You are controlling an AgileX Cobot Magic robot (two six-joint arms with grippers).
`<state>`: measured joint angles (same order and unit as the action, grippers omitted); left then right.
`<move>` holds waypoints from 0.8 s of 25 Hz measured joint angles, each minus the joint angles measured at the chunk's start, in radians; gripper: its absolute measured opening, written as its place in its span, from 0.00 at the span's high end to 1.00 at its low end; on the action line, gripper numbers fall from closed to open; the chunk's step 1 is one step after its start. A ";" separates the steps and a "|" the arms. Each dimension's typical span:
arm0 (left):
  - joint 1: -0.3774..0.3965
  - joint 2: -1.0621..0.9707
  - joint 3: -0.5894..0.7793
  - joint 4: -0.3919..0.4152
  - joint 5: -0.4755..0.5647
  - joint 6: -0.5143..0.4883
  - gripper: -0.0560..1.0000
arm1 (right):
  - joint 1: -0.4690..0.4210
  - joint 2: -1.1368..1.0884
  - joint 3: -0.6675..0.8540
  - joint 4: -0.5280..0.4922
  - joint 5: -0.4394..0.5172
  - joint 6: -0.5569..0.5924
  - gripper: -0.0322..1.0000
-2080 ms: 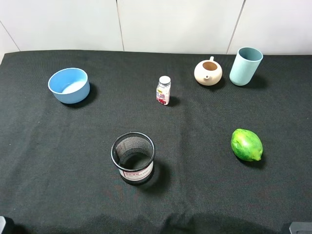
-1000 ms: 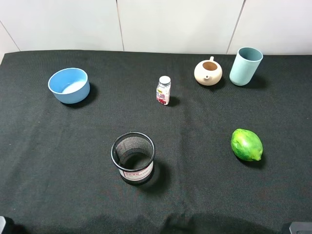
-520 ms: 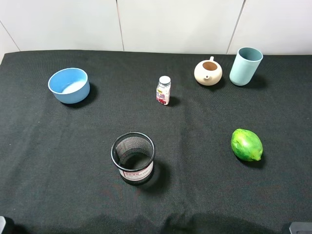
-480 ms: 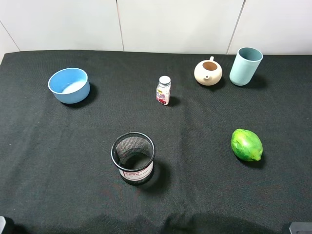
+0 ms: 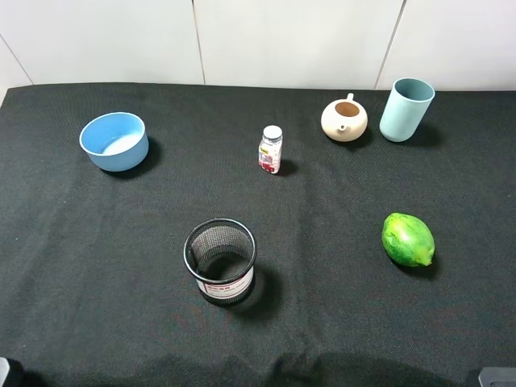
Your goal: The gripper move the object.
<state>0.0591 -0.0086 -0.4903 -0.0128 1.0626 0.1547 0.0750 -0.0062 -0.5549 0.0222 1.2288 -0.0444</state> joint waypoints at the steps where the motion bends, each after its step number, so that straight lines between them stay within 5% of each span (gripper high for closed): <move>1: 0.000 0.000 0.000 0.000 0.000 0.000 0.01 | 0.000 0.000 0.000 0.000 0.000 0.000 0.30; 20: 0.000 0.000 0.000 0.000 0.000 0.000 0.01 | 0.000 0.000 0.000 0.000 0.000 0.023 0.30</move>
<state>0.0591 -0.0086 -0.4903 -0.0128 1.0626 0.1547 0.0750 -0.0062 -0.5549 0.0222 1.2288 -0.0211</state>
